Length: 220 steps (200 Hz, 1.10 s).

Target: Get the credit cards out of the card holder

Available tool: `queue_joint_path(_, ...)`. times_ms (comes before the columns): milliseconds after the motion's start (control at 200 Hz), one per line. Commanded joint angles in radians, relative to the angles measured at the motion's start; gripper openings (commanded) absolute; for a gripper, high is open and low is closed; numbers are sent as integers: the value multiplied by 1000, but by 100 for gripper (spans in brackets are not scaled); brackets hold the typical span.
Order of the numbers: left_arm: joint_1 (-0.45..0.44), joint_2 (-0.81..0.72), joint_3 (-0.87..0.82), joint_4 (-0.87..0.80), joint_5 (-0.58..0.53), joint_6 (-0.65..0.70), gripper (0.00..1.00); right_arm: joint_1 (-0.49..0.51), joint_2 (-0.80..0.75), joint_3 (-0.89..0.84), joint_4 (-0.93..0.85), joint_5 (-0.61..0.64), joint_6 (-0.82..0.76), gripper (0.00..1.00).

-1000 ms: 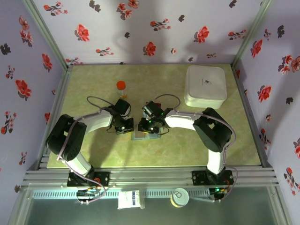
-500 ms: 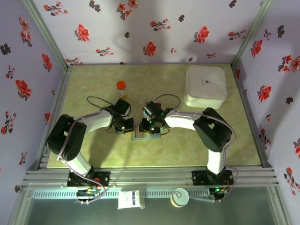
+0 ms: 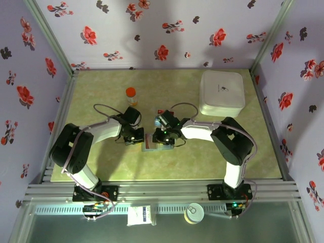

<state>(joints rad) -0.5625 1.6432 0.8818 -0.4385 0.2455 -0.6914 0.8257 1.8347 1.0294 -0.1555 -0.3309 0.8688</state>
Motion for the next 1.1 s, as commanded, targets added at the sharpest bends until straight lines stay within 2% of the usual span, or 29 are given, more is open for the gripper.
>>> queue_joint_path(0,10,-39,29,-59,-28,22,2,-15,-22,-36,30,-8,19,25)
queue_joint_path(215,10,-99,51,-77,-16,-16,13,-30,-27,-81,93,-34,44,25)
queue_joint_path(440,2,-122,34,-3,67,-84,21,-44,-23,-123,164,-61,79,24)
queue_joint_path(730,-15,-63,-13,106,125,-137,26,-53,-16,-137,188,-74,89,24)
queue_joint_path(1095,-26,-12,-42,167,145,-159,26,-53,-18,-147,195,-78,95,24)
